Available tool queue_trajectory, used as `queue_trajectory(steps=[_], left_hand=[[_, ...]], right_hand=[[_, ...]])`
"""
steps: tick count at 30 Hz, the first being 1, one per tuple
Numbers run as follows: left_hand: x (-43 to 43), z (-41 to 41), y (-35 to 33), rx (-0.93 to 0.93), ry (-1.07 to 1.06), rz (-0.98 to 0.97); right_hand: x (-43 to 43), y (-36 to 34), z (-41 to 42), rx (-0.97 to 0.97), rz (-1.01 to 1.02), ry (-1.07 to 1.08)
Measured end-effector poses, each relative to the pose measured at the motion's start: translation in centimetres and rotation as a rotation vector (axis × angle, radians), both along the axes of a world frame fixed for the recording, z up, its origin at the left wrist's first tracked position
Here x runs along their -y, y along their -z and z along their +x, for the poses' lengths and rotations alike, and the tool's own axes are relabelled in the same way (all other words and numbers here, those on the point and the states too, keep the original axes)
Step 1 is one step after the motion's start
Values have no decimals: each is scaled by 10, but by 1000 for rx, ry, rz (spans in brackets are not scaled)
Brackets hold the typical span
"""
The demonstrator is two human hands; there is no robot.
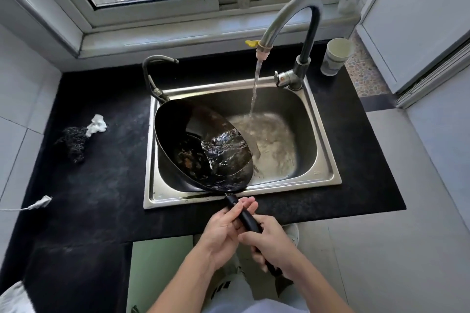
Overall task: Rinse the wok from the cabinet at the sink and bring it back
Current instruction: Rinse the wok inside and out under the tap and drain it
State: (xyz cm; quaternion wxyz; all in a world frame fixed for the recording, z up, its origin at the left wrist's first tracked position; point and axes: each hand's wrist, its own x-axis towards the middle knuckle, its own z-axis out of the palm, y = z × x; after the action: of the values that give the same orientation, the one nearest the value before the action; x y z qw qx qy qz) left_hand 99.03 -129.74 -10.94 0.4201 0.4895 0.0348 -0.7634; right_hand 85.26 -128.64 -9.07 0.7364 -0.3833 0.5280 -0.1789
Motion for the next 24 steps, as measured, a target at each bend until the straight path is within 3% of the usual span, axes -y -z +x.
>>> queue_trajectory(steps=[3,13,24], left_hand=[[0,1,3,-46,-29,-6],[2,0,2,59,-38,-26],[0,-4,-3,129,-62,-23]], right_hand=[[1,0,1,36,4,3],[0,0,2,154,153,73],[0,-4,-1,193,181,66]])
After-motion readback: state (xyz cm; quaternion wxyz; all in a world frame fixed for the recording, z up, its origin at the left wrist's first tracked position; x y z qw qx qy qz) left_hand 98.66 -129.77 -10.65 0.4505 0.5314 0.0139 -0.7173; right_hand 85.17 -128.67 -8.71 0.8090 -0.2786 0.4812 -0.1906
